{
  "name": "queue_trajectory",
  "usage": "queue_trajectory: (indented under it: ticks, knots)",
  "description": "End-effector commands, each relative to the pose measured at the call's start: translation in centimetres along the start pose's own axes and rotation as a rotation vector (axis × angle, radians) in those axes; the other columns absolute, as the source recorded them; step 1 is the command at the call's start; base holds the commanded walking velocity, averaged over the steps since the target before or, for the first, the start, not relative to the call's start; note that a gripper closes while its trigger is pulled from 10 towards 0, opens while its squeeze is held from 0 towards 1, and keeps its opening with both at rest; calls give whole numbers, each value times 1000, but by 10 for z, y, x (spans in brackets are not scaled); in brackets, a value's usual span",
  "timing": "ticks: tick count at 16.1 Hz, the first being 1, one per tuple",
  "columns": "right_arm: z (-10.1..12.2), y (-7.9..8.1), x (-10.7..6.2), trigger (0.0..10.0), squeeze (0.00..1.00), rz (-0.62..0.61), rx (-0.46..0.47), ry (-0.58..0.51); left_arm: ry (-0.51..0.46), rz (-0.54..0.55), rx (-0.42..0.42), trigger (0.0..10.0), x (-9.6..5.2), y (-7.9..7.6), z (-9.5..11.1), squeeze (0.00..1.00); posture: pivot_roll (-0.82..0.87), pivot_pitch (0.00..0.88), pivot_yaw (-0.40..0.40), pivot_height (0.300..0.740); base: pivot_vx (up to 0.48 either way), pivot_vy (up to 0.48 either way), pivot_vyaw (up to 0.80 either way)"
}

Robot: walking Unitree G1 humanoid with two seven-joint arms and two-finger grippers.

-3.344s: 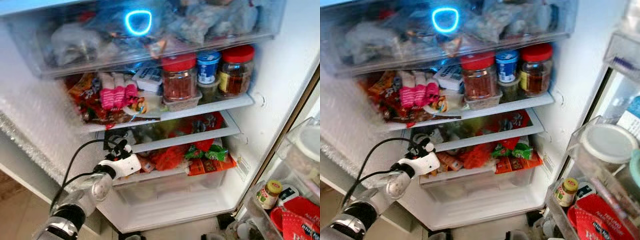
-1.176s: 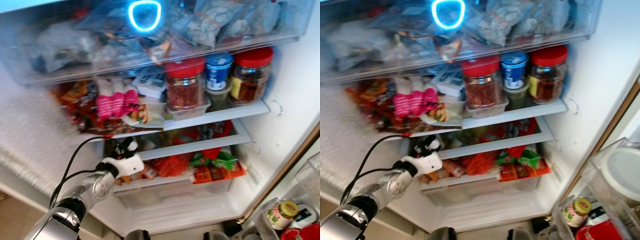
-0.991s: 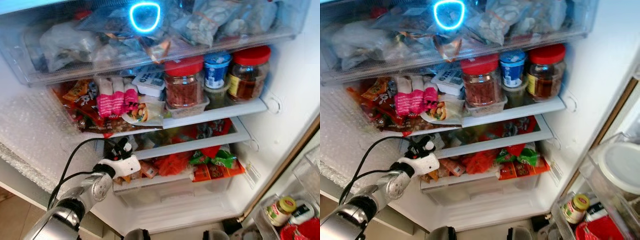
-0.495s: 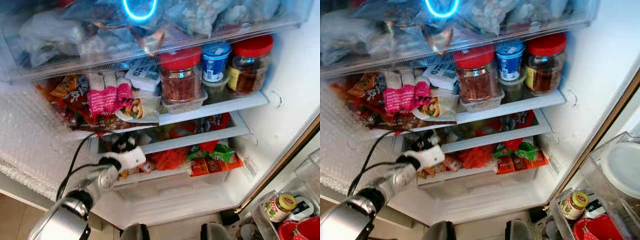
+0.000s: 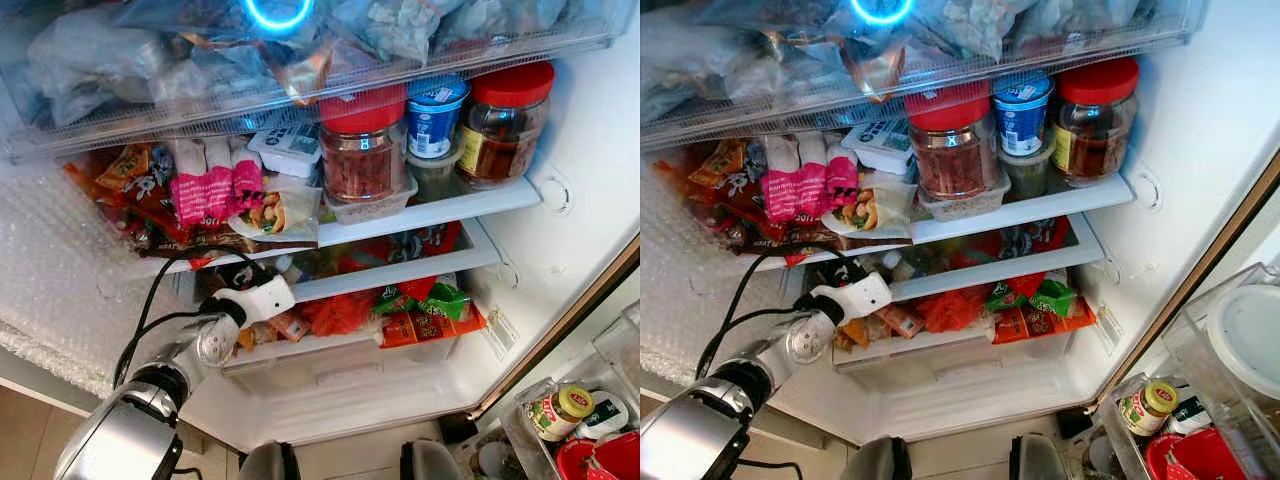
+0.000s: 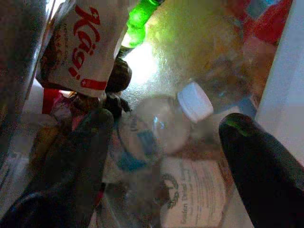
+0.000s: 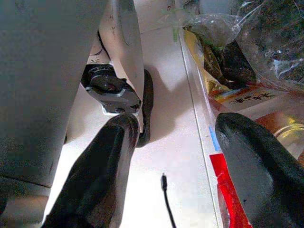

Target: Restocking fridge

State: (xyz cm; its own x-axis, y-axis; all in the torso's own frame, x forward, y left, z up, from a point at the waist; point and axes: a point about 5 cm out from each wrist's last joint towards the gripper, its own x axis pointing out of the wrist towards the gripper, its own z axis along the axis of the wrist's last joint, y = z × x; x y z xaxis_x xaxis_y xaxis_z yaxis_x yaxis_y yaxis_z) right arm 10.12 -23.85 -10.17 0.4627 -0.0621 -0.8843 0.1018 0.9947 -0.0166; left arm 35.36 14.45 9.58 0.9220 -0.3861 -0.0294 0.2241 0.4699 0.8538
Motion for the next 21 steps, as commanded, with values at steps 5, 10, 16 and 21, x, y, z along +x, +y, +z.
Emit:
queue_trajectory:
  ticks: [5,10,16,21]
  knots:
    - [-5,6,0,10000,0,12,7,23,-51,-83,-324,10000,-10,-13,2,0,-141,85,124,629,0,0,0]
    - [1,5,2,10000,0,9,1,16,-23,-14,-759,10000,-38,-39,-6,0,-118,52,114,629,0,0,0]
    - [3,3,2,10000,0,-1,6,10,-12,111,-844,10000,-60,-41,-8,0,-113,17,105,629,0,0,0]
    - [4,3,2,10000,0,2,0,7,66,155,-874,10000,-69,-44,-17,0,-132,7,102,629,-210,0,0]
